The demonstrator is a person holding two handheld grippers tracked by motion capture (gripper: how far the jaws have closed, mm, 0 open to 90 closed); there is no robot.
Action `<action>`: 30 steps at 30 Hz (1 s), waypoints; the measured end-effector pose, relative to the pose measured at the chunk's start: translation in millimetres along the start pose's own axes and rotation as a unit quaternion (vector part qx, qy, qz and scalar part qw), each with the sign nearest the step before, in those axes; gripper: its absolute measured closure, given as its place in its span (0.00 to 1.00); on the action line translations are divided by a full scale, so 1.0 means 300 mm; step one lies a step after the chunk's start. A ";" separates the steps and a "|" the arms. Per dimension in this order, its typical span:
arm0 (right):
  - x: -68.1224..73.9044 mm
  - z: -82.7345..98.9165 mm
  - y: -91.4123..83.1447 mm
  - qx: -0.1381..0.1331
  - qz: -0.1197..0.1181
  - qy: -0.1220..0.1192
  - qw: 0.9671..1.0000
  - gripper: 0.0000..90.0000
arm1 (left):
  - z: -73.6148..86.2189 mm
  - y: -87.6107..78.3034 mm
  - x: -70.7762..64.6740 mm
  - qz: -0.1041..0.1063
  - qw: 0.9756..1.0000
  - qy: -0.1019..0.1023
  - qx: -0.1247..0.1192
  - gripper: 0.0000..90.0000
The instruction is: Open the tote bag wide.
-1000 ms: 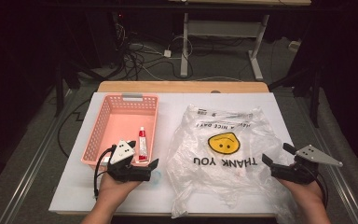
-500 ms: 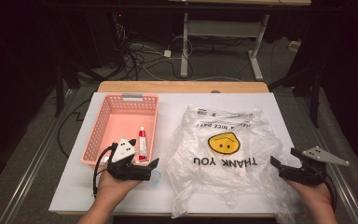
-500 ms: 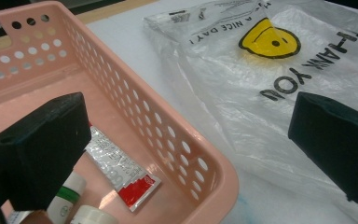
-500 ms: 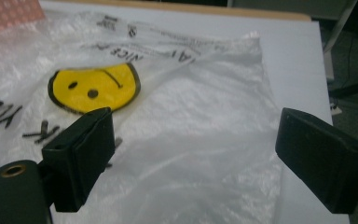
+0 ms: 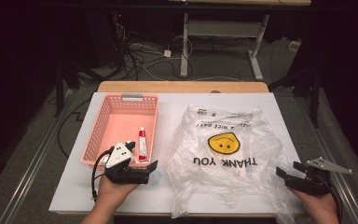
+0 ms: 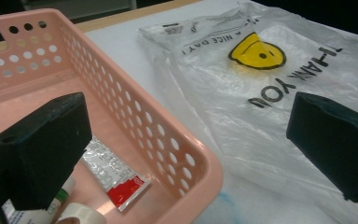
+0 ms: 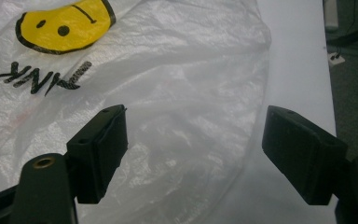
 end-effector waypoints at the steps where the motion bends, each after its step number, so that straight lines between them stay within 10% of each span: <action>1: -0.002 0.015 0.002 0.011 -0.001 0.005 1.000 0.23 | 0.003 -0.001 -0.001 0.003 1.000 -0.002 0.003 0.00; 9: 0.009 0.045 0.016 0.039 0.002 -0.005 0.999 0.31 | -0.003 0.000 -0.001 0.012 1.000 -0.020 -0.001 0.00; 19: 0.029 0.060 -0.010 0.039 -0.009 -0.030 0.999 0.90 | -0.009 0.003 -0.008 0.014 1.000 -0.009 -0.003 0.00; 30: 0.178 0.040 -0.032 0.031 -0.060 -0.075 0.995 0.96 | -0.042 0.012 -0.007 0.013 1.000 -0.001 -0.010 0.00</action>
Point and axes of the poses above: each handheld gripper's, and its own axes: y roughly forward along the jaws, z roughly out of its underside, x roughly to its left, the point moved 10 cm from there along y, roughly forward along the jaws, and after that the axes turned 11 degrees about -y, right-handed, at the moved point
